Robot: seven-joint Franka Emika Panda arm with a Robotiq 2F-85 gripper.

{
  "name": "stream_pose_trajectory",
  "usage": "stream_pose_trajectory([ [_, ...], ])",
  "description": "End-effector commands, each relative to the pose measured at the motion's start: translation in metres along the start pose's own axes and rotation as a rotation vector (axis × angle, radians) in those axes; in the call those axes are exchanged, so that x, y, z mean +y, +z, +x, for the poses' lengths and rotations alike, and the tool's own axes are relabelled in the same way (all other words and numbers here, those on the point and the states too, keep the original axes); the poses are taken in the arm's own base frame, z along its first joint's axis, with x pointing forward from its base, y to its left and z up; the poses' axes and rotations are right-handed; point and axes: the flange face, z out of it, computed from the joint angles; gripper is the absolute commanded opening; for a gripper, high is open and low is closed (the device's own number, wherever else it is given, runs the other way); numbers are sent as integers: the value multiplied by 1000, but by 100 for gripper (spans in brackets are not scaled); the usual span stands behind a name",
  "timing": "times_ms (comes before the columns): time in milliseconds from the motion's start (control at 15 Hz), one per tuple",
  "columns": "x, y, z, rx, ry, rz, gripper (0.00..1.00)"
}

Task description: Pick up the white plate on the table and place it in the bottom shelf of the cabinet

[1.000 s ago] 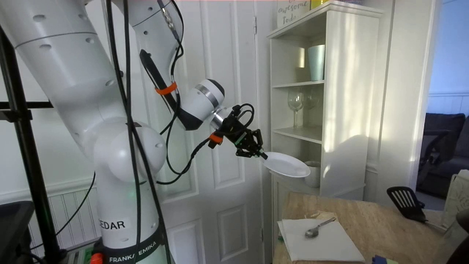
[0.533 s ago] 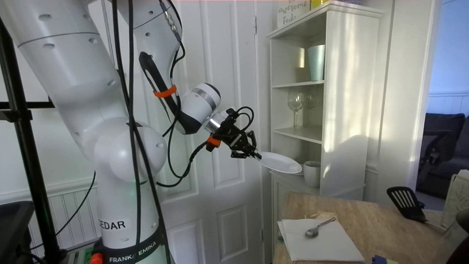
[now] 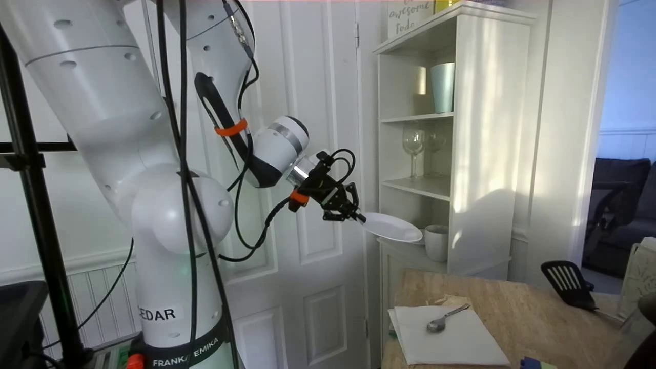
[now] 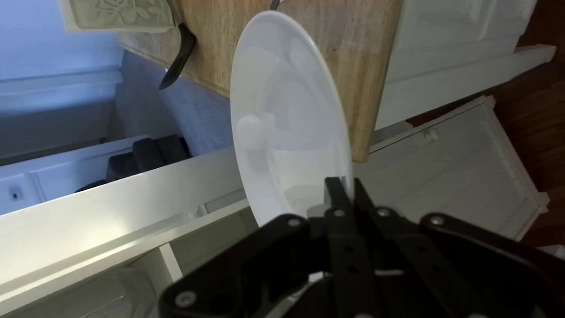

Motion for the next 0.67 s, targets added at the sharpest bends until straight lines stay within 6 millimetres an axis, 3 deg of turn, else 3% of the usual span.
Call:
stream_pose_trajectory([
  [0,-2,1,18,85,-67,-25,1],
  [267,-11,9,53,205,-175,-69,1],
  [600,-37,25,96,296,-288,-110,1],
])
